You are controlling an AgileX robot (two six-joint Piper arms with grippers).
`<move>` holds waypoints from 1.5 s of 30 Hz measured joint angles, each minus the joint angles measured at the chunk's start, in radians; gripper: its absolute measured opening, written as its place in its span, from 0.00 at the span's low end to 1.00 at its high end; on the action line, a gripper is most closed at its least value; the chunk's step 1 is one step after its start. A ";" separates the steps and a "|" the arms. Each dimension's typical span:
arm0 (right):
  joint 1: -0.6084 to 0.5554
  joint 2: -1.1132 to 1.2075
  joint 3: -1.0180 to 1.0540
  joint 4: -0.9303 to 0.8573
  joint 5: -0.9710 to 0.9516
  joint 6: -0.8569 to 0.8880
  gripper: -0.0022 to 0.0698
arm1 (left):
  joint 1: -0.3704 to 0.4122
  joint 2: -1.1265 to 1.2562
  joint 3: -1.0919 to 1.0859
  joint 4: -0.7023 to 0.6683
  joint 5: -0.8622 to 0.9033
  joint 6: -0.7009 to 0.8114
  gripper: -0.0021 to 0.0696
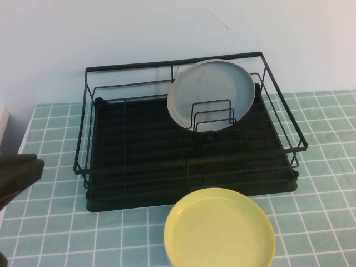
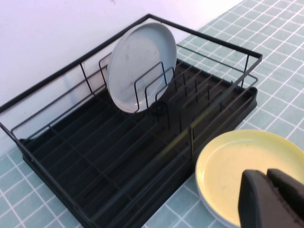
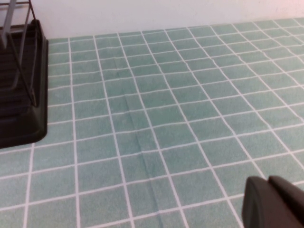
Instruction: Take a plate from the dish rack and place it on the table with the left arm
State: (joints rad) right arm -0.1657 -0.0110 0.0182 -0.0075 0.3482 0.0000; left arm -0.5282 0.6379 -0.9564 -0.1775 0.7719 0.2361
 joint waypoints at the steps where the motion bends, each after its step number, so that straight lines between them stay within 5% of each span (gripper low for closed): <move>1: 0.000 0.000 0.000 0.000 0.000 0.000 0.03 | 0.000 -0.002 0.000 0.003 0.006 0.000 0.03; 32: 0.000 0.000 0.000 0.000 0.000 0.000 0.03 | 0.000 0.015 0.001 0.002 -0.112 0.007 0.03; 45: 0.000 0.000 0.000 0.000 0.000 0.000 0.03 | 0.000 -0.075 0.262 0.289 -0.480 -0.160 0.03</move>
State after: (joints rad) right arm -0.1657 -0.0110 0.0182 -0.0075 0.3482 0.0000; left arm -0.5282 0.5628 -0.6942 0.1114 0.2916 0.0759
